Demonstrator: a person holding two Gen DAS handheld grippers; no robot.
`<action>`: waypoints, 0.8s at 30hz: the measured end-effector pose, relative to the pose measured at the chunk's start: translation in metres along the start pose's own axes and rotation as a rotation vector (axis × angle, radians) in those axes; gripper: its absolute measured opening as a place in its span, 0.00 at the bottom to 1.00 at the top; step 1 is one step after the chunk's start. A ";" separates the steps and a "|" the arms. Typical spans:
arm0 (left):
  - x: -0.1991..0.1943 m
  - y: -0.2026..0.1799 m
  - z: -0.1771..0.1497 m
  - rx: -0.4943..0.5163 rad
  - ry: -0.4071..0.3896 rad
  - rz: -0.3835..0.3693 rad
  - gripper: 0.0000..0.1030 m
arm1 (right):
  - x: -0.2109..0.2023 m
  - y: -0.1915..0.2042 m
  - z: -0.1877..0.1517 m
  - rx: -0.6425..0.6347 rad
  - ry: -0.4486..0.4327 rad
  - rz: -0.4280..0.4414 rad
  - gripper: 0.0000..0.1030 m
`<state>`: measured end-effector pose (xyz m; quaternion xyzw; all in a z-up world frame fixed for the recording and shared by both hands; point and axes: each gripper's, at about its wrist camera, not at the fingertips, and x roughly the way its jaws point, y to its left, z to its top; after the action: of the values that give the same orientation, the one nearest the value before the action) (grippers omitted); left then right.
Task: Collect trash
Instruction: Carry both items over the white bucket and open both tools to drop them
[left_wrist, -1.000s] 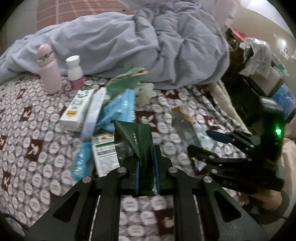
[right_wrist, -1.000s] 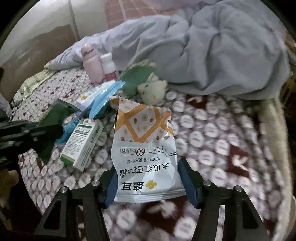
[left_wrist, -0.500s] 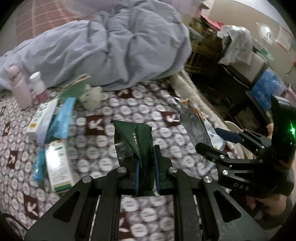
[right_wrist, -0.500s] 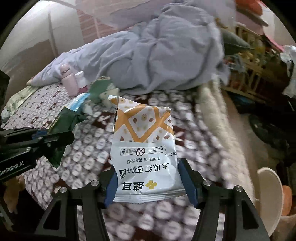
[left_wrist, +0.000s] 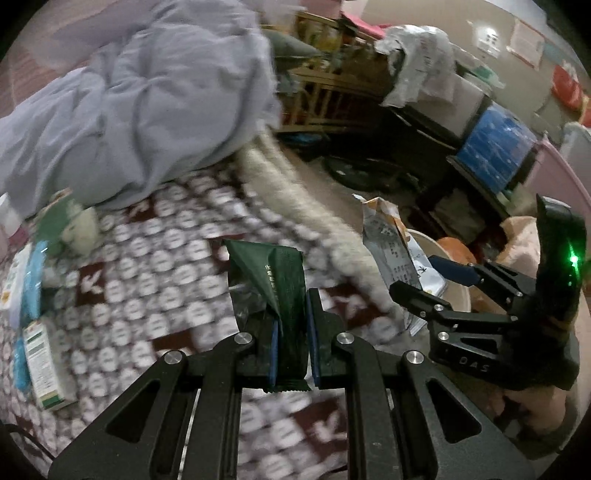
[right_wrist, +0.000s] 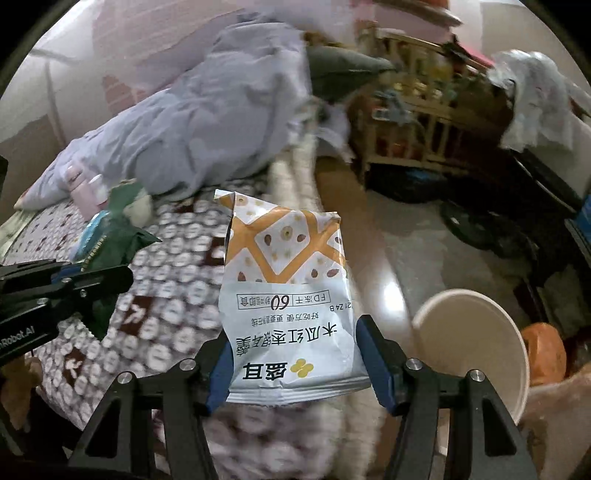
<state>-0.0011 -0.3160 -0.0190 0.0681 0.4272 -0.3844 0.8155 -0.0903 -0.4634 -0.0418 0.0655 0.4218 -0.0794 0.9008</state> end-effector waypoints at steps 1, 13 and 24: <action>0.003 -0.007 0.002 0.010 0.003 -0.009 0.10 | -0.001 -0.007 -0.002 0.010 0.001 -0.009 0.58; 0.053 -0.092 0.024 0.105 0.058 -0.132 0.10 | -0.013 -0.102 -0.030 0.144 0.025 -0.132 0.58; 0.095 -0.153 0.042 0.166 0.104 -0.216 0.10 | -0.014 -0.170 -0.055 0.266 0.059 -0.212 0.59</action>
<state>-0.0465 -0.4943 -0.0307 0.1088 0.4404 -0.4999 0.7378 -0.1743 -0.6187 -0.0746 0.1415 0.4383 -0.2270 0.8581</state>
